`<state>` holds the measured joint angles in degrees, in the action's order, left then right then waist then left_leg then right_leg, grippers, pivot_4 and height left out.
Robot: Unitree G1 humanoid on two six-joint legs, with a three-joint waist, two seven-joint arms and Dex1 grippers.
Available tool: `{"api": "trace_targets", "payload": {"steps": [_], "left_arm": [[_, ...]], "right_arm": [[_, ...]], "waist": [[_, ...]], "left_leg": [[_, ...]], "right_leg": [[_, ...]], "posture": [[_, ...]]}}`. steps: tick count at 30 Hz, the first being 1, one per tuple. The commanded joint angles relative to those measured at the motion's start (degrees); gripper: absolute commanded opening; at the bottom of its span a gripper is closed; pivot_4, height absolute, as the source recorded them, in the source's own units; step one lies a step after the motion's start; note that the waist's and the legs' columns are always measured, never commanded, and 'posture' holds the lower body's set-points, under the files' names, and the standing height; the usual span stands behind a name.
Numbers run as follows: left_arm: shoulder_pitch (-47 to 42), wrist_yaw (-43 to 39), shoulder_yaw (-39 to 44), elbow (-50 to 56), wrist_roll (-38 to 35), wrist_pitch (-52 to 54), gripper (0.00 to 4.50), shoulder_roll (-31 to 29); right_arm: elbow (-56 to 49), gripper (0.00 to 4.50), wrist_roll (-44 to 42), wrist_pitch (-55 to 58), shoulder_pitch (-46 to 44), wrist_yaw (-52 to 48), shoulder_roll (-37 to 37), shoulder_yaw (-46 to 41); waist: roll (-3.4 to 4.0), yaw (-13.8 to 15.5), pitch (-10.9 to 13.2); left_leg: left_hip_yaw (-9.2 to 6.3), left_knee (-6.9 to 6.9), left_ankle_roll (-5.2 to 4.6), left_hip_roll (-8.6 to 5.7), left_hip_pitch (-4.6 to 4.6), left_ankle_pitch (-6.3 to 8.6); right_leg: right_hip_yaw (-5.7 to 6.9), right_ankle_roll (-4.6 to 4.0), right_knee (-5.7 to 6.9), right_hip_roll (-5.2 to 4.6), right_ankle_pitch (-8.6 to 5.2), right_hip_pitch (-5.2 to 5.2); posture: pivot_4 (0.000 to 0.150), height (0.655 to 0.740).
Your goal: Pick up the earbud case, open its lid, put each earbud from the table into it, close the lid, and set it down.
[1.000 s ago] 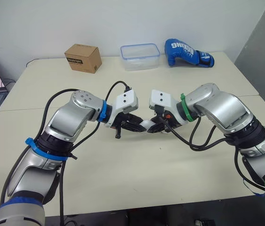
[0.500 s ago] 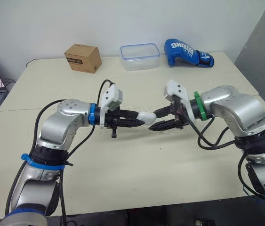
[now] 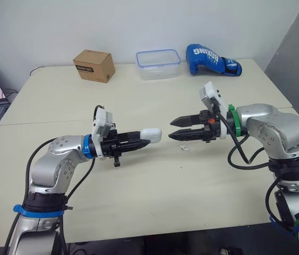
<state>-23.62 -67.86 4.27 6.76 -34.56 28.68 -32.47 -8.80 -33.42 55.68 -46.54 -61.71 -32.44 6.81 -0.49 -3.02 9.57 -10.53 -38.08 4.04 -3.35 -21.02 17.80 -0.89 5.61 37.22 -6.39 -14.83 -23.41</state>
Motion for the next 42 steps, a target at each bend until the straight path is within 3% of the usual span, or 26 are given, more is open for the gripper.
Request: {"api": "trace_targets", "payload": {"steps": [1, 12, 42], "left_arm": [[0.06, 0.86, 1.41, 3.02, -2.06, -0.59, 0.76, -0.16], [-1.62, 1.44, 0.33, 3.89, -3.35, 0.89, 0.76, -0.57], [0.75, 2.30, 0.13, 7.20, -4.97, 2.06, 0.76, -1.15]], "right_arm": [[-1.93, 2.51, -1.57, -0.72, 0.31, 1.62, 1.41, -0.97], [-2.65, 2.51, -2.77, -0.21, 0.08, 4.83, 5.49, 0.27], [4.56, 2.51, -1.58, -2.05, -4.83, 5.92, 6.65, 0.42]], "waist": [[0.00, 0.05, 0.00], [0.00, -0.01, 0.00], [0.01, -0.08, 0.00]], "left_leg": [[0.00, 0.00, 0.00, 0.00, 0.00, 0.00], [0.00, 0.00, 0.00, -0.01, 0.00, 0.00], [0.00, 0.02, 0.00, -0.01, 0.01, 0.00]], "right_leg": [[0.00, 0.00, 0.00, 0.00, 0.00, 0.01], [-0.01, 0.00, 0.00, 0.00, 0.00, 0.00], [-0.01, 0.00, -0.01, 0.00, 0.00, 0.00]], "posture": [[0.150, 0.7307], [0.150, 0.7307], [0.150, 0.7307]]}}
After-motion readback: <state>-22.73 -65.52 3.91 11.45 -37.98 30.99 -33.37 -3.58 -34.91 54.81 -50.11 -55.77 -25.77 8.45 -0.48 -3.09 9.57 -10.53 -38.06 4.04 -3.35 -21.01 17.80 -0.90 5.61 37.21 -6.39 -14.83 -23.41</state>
